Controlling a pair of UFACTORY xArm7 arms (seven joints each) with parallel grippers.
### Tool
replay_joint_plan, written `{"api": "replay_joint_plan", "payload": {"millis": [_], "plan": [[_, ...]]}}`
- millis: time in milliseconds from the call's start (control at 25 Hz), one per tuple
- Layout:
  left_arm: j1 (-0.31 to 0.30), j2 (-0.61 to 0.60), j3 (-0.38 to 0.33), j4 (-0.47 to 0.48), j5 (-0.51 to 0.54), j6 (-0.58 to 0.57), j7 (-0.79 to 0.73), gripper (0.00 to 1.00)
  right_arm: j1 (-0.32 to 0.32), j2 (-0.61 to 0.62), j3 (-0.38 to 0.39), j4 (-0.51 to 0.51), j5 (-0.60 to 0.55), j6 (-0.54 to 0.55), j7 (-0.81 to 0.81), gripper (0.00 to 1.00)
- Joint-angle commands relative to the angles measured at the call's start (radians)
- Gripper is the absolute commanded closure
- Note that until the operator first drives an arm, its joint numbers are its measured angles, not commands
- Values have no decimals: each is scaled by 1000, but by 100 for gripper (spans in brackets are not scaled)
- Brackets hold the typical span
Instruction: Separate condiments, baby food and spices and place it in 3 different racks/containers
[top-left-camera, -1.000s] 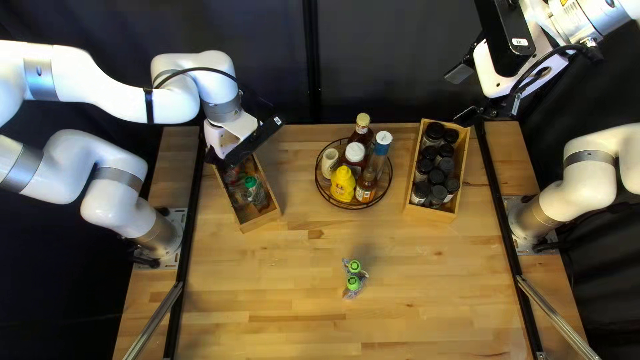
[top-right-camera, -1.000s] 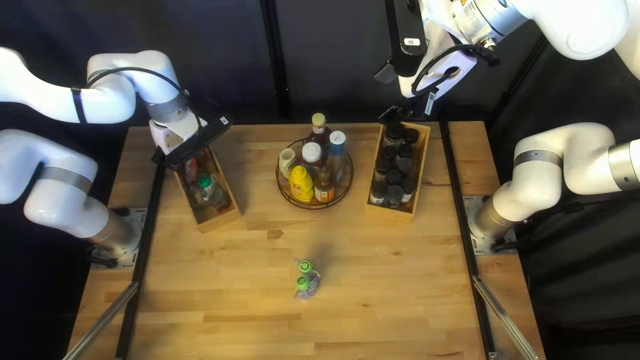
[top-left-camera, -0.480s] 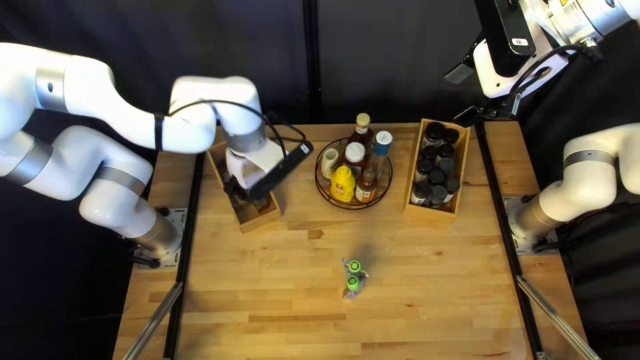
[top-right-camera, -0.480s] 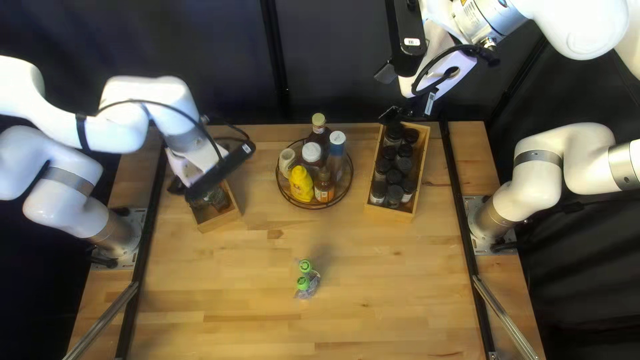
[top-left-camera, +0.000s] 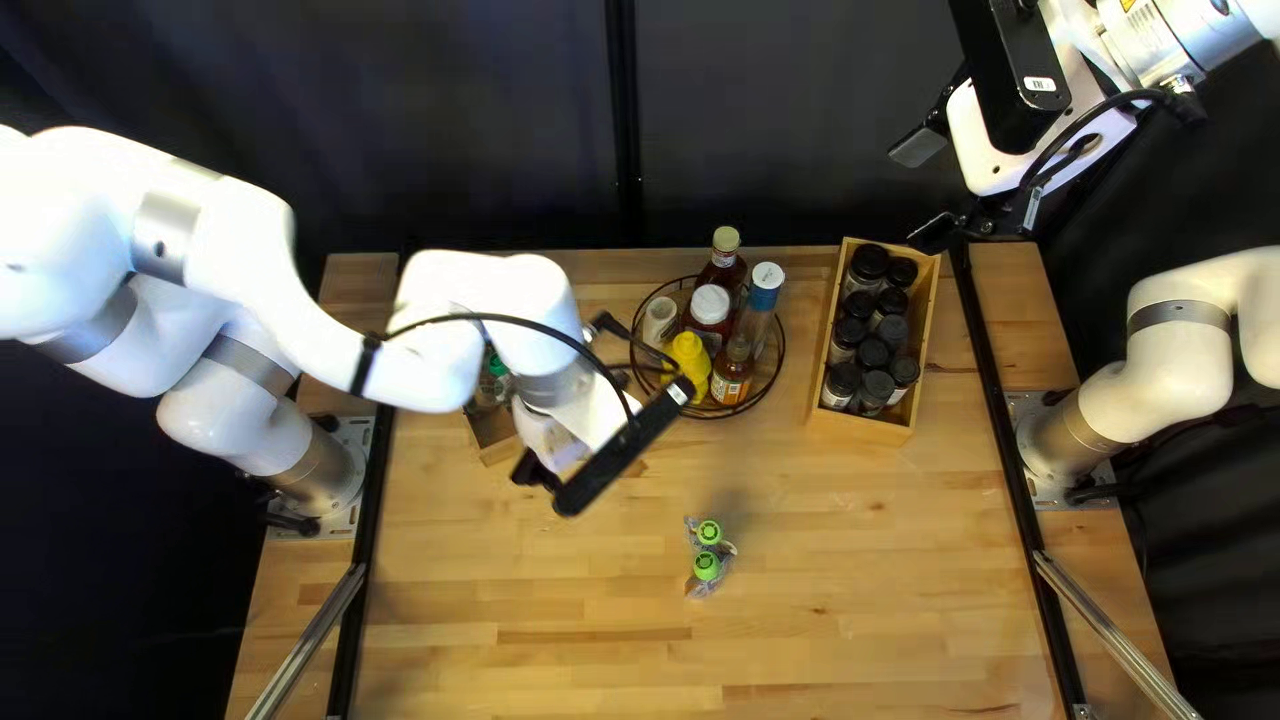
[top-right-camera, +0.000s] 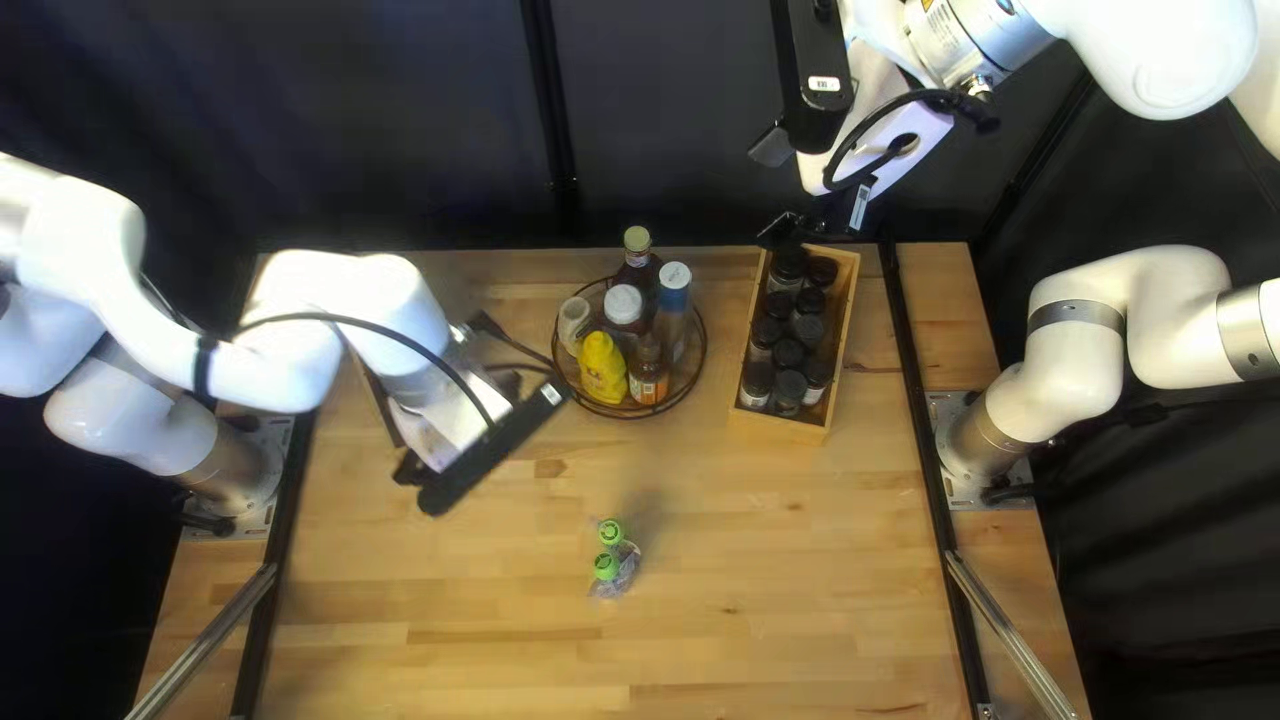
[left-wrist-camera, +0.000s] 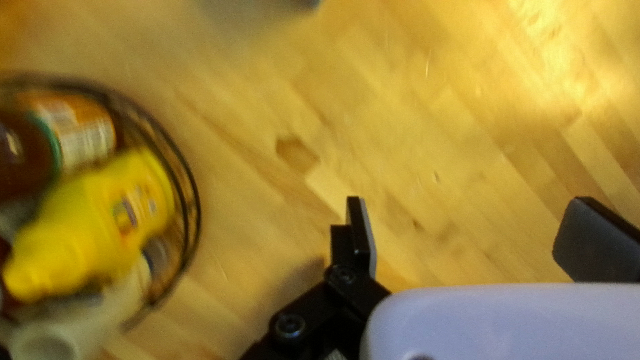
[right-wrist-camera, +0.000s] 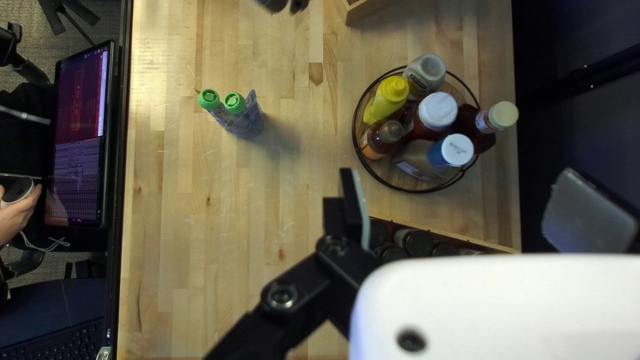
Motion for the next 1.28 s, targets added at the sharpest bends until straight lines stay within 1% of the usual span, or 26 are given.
{"api": "replay_joint_plan", "payload": {"millis": [40, 200, 320, 680, 720, 760, 800, 840, 1080, 1280], "plan": [[-13, 134, -19, 75, -74, -82, 81, 0, 0, 0, 0, 0, 0, 0, 0, 0], [-20, 215, -37, 125, -96, -116, 102, 0, 0, 0, 0, 0, 0, 0, 0, 0], [-27, 266, -44, 157, -89, -126, 93, 0, 0, 0, 0, 0, 0, 0, 0, 0], [-18, 343, -43, 223, -86, -109, 99, 0, 0, 0, 0, 0, 0, 0, 0, 0], [-17, 353, -43, 234, -86, -106, 99, 7, 0, 0, 0, 0, 0, 0, 0, 0], [-17, 359, -43, 240, -84, -104, 98, 35, 0, 0, 0, 0, 0, 0, 0, 0], [-17, 362, -41, 244, -81, -103, 94, 88, 0, 0, 0, 0, 0, 0, 0, 0], [-19, 366, -39, 249, -76, -100, 88, 100, 0, 0, 0, 0, 0, 0, 0, 0], [-35, 337, -28, 260, -30, -58, 48, 100, 0, 0, 0, 0, 0, 0, 0, 0], [-47, 229, -13, 238, 47, 48, -5, 100, 0, 0, 0, 0, 0, 0, 0, 0]]}}
